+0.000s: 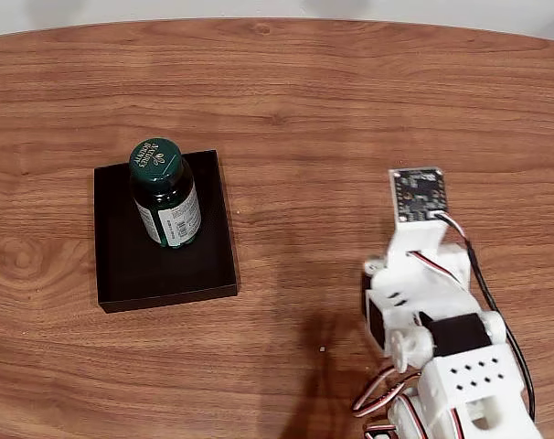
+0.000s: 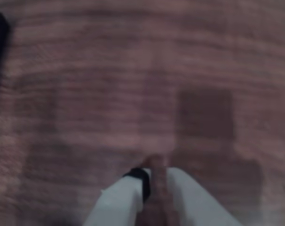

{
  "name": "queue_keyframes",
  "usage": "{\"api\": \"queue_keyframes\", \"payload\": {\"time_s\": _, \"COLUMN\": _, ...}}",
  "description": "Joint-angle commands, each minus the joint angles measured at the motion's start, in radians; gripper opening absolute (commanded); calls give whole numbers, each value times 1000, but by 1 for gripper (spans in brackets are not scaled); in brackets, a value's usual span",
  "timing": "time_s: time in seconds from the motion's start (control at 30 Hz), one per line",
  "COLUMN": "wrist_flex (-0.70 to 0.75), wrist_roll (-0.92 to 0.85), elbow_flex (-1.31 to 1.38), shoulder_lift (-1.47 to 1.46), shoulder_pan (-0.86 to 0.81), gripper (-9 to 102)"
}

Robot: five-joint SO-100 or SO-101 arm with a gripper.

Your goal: Pick up the pill bottle and place it in the black box.

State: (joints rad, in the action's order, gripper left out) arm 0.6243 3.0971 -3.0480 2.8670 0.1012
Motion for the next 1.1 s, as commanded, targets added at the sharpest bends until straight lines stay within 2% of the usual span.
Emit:
{"api": "queue_keyframes", "payload": {"time_s": 0.0, "wrist_flex": 155, "wrist_roll": -38, "elbow_flex": 18, "shoulder_lift": 117, "shoulder_pan": -18, "gripper": 0}}
{"api": "queue_keyframes", "payload": {"time_s": 0.23, "wrist_flex": 474, "wrist_roll": -187, "elbow_flex": 18, "shoulder_lift": 268, "shoulder_pan": 58, "gripper": 0}}
{"api": "queue_keyframes", "payload": {"time_s": 0.4, "wrist_flex": 646, "wrist_roll": -262, "elbow_flex": 18, "shoulder_lift": 380, "shoulder_pan": 83, "gripper": 0}}
{"api": "queue_keyframes", "payload": {"time_s": 0.63, "wrist_flex": 690, "wrist_roll": -253, "elbow_flex": 18, "shoulder_lift": 390, "shoulder_pan": 75, "gripper": 0}}
{"api": "queue_keyframes", "payload": {"time_s": 0.77, "wrist_flex": 870, "wrist_roll": 18, "elbow_flex": 18, "shoulder_lift": 390, "shoulder_pan": 80, "gripper": 0}}
{"api": "queue_keyframes", "payload": {"time_s": 1.07, "wrist_flex": 868, "wrist_roll": 12, "elbow_flex": 18, "shoulder_lift": 407, "shoulder_pan": 52, "gripper": 0}}
